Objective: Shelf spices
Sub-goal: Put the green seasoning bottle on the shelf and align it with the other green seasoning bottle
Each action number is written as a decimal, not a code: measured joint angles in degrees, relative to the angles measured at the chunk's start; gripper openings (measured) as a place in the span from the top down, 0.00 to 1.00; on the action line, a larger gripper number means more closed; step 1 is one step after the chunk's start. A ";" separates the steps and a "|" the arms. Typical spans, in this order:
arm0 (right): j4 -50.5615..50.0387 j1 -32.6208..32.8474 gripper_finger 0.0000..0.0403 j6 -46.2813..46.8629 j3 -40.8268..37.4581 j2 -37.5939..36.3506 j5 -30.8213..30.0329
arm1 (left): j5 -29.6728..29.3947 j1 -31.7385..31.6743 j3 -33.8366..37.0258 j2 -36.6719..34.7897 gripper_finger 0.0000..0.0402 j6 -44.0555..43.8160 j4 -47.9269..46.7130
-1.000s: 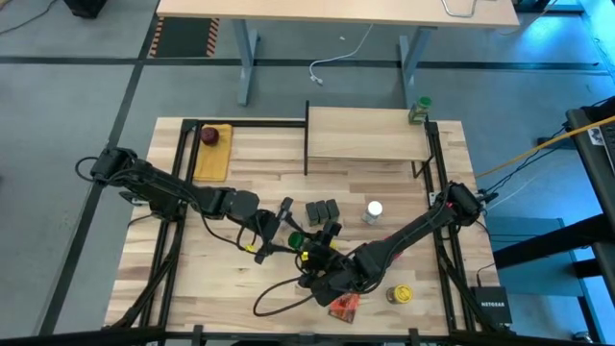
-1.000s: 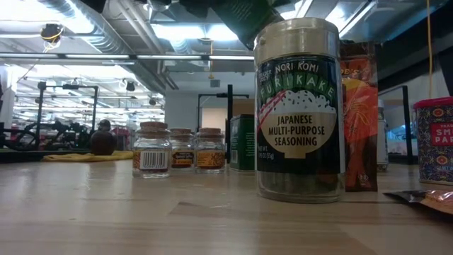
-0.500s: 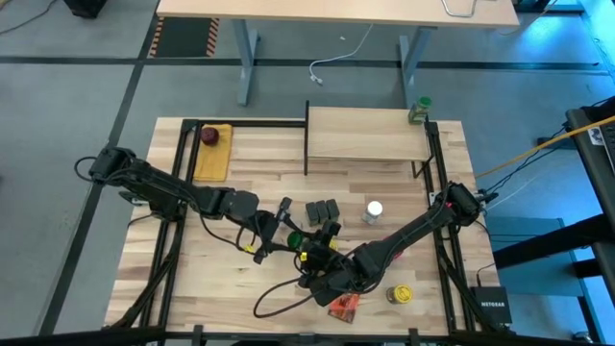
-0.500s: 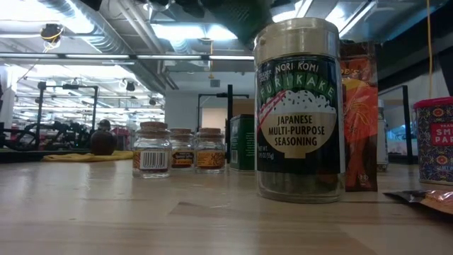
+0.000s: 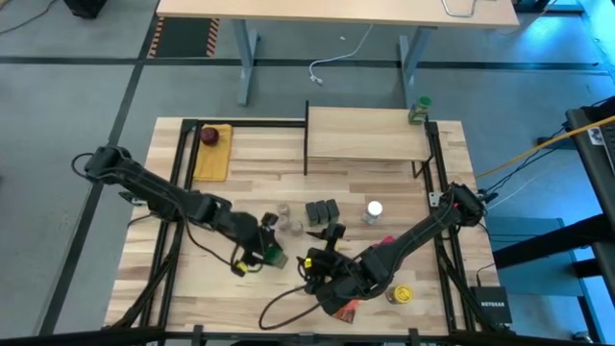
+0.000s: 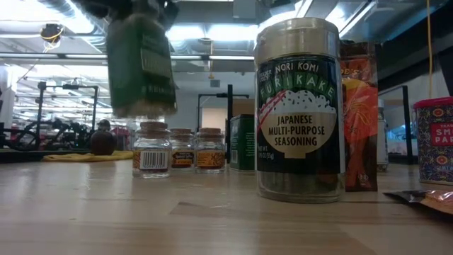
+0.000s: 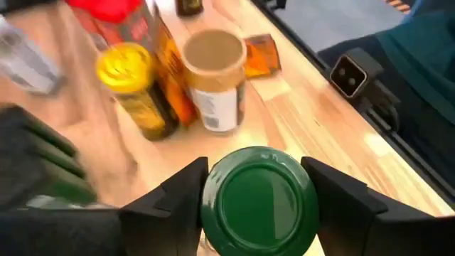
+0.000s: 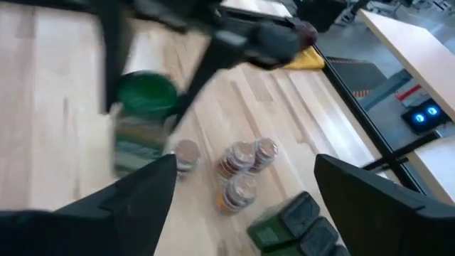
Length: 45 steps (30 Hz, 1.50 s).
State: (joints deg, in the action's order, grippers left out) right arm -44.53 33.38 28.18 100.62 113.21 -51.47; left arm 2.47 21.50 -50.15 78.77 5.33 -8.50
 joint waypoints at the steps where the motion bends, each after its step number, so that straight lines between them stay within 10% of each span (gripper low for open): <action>1: -0.68 -0.04 0.15 0.51 0.00 0.00 0.01 | -0.04 0.48 -0.01 1.19 0.51 -0.51 0.57; 25: -3.17 -0.04 0.15 1.47 -0.02 0.07 4.60 | 1.23 -0.55 -1.09 14.23 0.39 -4.50 10.65; 36: 2.56 -0.04 0.15 1.22 -0.07 0.09 6.11 | 1.08 -0.05 -8.00 12.79 0.38 -3.18 -4.24; 45: 2.40 -0.04 0.15 -1.98 -3.74 0.13 5.98 | -14.96 6.58 -2.88 7.33 0.38 -6.75 -0.54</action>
State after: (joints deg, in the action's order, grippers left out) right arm -42.13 33.34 26.20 96.88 113.34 -45.50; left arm -12.49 28.08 -53.03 86.11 -1.41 -9.04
